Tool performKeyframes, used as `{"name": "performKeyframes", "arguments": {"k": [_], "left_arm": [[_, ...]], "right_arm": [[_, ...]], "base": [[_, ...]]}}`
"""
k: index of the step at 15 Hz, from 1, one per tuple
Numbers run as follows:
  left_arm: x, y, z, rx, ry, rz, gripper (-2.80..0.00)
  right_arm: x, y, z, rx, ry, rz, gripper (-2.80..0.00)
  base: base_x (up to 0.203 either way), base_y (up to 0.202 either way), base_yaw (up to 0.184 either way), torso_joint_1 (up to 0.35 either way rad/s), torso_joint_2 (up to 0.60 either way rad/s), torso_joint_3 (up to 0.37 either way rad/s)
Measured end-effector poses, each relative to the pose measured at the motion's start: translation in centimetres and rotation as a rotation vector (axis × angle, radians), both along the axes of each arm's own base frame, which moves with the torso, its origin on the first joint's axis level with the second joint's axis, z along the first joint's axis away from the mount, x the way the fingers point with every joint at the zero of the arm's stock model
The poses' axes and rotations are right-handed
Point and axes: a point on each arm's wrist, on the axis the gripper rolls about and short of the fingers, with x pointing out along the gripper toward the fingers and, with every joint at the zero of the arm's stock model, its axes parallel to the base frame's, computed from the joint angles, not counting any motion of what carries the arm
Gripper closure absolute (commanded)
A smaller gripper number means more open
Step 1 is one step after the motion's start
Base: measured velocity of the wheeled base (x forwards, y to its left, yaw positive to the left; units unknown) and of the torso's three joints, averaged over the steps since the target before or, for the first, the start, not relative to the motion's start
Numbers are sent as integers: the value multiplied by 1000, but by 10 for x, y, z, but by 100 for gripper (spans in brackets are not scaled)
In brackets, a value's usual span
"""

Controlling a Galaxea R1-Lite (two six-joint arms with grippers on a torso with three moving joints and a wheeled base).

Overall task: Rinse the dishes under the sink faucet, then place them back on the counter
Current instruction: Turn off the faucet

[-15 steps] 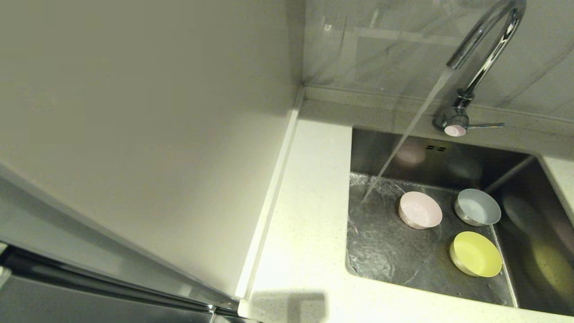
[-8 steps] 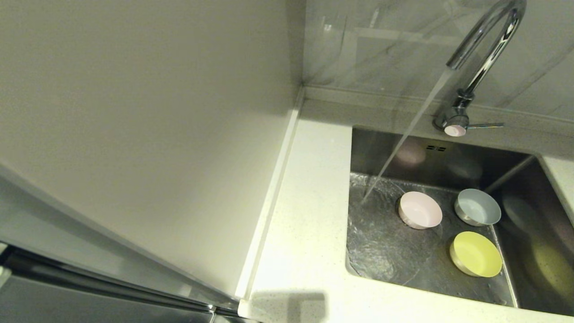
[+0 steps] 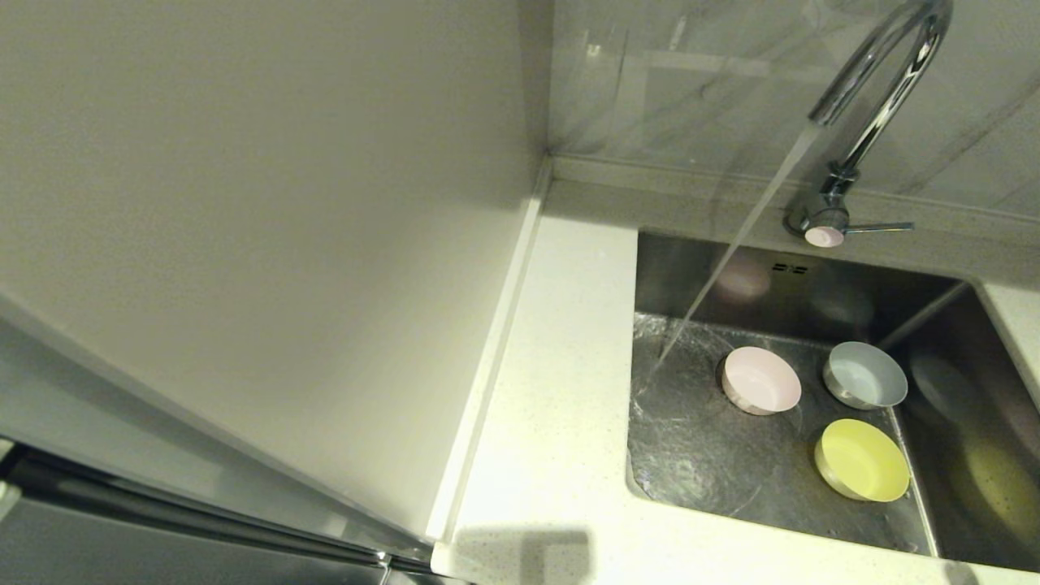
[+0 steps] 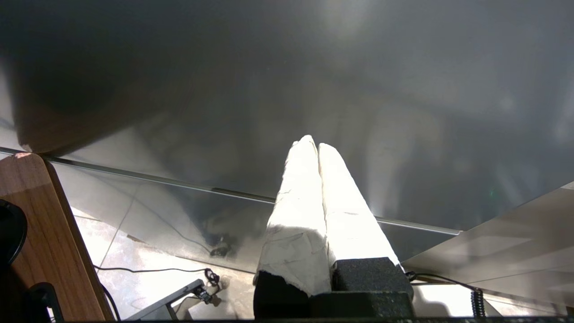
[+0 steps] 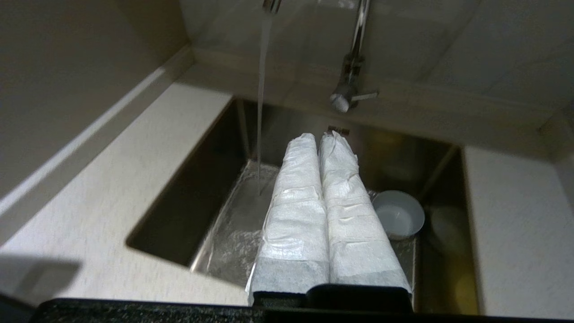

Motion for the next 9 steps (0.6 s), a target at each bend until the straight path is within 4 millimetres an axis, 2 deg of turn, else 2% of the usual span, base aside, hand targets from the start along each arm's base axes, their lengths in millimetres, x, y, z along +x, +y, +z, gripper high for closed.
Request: {"name": "performKeyframes", "arguments": {"k": [1,3,5,6,7,9], "left_arm": [[0,0,0,0,0,0,0],[0,0,0,0,0,0,0],[0,0,0,0,0,0,0],[0,0,0,0,0,0,0],[0,0,0,0,0,0,0],[0,0,0,0,0,0,0]], "right_arm": [[5,0,22,7,1,-13,0],[20,-1,78,20,-23,-45,0],[43,-2,127,23,-38,-66,0],[58,-2,145,7,-35,-83,0],[73,-2,157,-31,-20,-110,0],[96,-4,164,-156,35,-187,0]], "base": [[0,0,0,0,0,0],[0,0,0,0,0,0],[0,0,0,0,0,0],[0,0,0,0,0,0],[0,0,0,0,0,0],[0,0,0,0,0,0]]}}
